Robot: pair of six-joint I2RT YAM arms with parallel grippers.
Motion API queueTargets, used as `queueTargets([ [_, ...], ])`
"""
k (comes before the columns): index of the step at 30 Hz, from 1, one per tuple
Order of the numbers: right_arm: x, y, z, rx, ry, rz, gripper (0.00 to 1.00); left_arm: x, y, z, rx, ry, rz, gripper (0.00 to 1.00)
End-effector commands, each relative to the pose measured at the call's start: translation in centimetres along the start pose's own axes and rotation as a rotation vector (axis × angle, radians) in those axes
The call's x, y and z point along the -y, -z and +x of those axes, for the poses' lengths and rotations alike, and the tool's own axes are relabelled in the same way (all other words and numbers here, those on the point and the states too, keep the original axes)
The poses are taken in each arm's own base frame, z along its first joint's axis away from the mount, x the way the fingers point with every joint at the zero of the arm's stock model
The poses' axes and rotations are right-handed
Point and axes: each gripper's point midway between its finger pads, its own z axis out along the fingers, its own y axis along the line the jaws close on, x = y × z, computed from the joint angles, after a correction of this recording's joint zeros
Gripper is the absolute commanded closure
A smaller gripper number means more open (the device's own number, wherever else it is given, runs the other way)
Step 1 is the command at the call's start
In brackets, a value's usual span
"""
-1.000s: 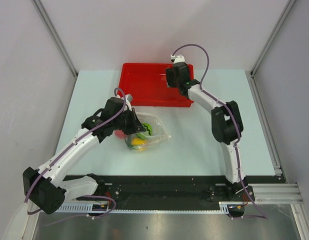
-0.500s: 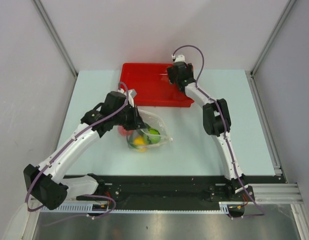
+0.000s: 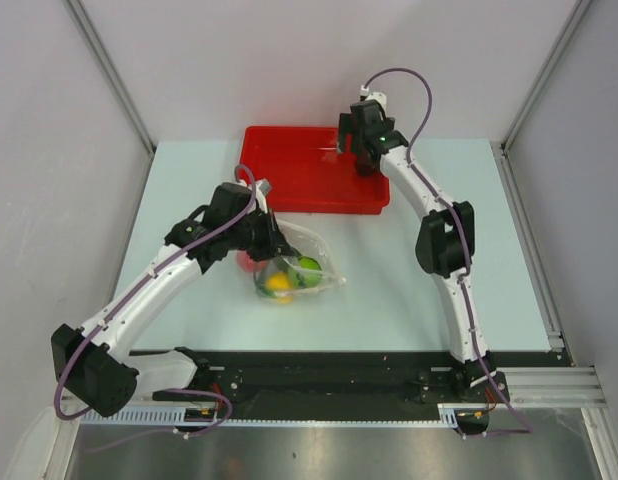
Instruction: Open the zip-top bag and remove the fake food
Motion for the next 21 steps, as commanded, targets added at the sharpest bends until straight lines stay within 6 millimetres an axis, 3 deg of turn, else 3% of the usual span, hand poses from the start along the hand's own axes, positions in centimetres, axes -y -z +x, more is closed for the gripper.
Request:
queueTargets([
  [1,-4.3,10.6,-3.0,-0.092,-0.165,-0.211,0.00,1.4,0.4,-0.9,0.022,-0.010,0.054,1.00],
  [2,-5.6,11.6,-0.9,-0.150,-0.140,-0.246,0.00,1.5,0.4,-1.0,0.027,-0.016,0.066,1.00],
  [3,-6.2,14.0,-1.6,-0.143,-0.121,-0.288,0.00,2.0,0.2,-1.4,0.048,-0.024,0.090,1.00],
  [5,-8.4,17.2,0.2,-0.200,-0.059,-0.387,0.00,2.1,0.1,-1.5,0.054,-0.010,0.103,1.00],
  [6,-8.3,19.1,0.6,-0.211,-0.035,-0.403,0.00,2.2,0.1,-1.5,0.053,-0.003,0.109,1.00],
  [9,-9.6,23.4,3.8,-0.315,-0.003,-0.552,0.12,2.7,0.2,-1.5,0.048,-0.012,0.132,1.00],
  [10,-10.1,24.6,4.6,-0.350,-0.012,-0.606,0.23,2.6,0.2,-1.7,0.055,-0.020,0.127,1.00],
  [11,-10.2,25.3,5.3,-0.367,-0.017,-0.634,0.29,2.4,0.0,-1.9,0.053,-0.038,0.111,1.00],
  [12,-10.3,25.5,7.9,-0.409,-0.011,-0.659,0.34,2.1,-0.2,-2.0,0.047,-0.039,0.099,1.00],
  [13,-10.6,27.5,7.6,-0.399,-0.011,-0.726,0.42,2.0,-0.3,-2.0,0.038,-0.036,0.090,1.00],
  [14,-10.7,28.3,8.6,-0.407,0.001,-0.747,0.44,2.4,-0.4,-2.1,0.019,-0.037,0.094,1.00],
  [15,-11.0,28.9,10.7,-0.432,0.023,-0.774,0.47,2.6,-0.4,-2.3,0.018,-0.042,0.097,1.00],
  [18,-11.3,31.0,12.9,-0.419,0.098,-0.794,0.49,2.7,-0.9,-2.8,0.030,-0.040,0.100,1.00],
  [21,-11.1,31.1,15.4,-0.470,0.138,-0.786,0.52,2.9,-1.2,-2.6,0.010,-0.024,0.113,1.00],
])
